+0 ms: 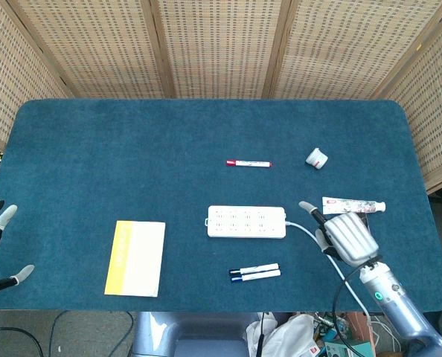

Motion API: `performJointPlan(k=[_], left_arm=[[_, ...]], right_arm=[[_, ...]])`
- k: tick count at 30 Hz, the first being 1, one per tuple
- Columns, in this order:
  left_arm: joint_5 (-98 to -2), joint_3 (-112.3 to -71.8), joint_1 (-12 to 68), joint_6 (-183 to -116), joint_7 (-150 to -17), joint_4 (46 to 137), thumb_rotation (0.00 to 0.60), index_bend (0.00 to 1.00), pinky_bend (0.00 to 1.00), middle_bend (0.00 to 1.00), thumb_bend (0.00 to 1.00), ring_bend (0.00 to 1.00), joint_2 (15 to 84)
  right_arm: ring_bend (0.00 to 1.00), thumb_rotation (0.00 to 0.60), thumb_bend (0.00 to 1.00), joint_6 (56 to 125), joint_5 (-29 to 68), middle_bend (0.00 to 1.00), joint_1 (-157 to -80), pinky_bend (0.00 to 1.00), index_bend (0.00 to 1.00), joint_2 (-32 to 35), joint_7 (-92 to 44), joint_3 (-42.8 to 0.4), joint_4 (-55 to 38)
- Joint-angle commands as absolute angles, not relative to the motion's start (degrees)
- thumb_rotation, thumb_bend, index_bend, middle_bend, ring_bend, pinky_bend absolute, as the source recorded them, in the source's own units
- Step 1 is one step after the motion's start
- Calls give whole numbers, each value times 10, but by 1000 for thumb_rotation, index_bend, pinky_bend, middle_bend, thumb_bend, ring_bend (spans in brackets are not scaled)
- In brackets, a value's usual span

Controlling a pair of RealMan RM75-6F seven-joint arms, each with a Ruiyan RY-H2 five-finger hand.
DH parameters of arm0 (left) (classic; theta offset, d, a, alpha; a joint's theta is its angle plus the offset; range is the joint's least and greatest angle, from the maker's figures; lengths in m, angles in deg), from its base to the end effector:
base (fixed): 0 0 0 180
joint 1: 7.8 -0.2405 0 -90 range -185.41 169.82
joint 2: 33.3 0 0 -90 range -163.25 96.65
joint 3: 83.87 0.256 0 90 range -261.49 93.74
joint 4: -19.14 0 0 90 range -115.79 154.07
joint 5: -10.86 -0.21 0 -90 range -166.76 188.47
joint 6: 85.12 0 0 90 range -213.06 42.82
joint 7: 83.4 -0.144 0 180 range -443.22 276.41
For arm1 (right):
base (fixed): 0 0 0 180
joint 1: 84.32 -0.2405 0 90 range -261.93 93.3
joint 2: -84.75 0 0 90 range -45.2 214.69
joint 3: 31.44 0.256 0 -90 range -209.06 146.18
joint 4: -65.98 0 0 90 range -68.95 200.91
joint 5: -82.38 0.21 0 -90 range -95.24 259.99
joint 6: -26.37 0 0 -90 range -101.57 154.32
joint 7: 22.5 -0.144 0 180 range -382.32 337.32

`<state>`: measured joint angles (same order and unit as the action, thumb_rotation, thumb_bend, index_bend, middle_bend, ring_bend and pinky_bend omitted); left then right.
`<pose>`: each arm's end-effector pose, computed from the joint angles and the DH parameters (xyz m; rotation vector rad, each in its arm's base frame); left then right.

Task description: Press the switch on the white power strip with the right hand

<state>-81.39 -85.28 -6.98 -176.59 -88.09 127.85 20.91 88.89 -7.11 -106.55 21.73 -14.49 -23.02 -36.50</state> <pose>-0.2586 0.1523 0.1943 -1.3788 -0.8608 -0.9923 -0.2044 -0.2628 0.1086 1.8557 -0.8284 0.9808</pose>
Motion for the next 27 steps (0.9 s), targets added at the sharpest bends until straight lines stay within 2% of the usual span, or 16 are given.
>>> performJointPlan(k=[1,5,11,27], left_arm=[[-797,-859,-63,-1754,-884,1284,600,0,0,0,16,0,208],[-784,-863,-59,-1745,-880,1284,600,0,0,0,17,0,206],[-778,-864,-57,-1740,-875,1280,600,0,0,0,16,0,204],[-783,-861,-57,-1744,-885,1283,600,0,0,0,17,0,208]], right_arm=[[864,600,796,759,29,827,-1150,1000,229,160,-81,-213,-335],[864,600,804,733,96,827,-1179,1000,238,119,-21,-214,-313],[864,600,804,733,162,827,-1201,1000,238,79,39,-225,-283],[864,600,805,765,252,827,-1235,1000,250,50,133,-253,-291]])
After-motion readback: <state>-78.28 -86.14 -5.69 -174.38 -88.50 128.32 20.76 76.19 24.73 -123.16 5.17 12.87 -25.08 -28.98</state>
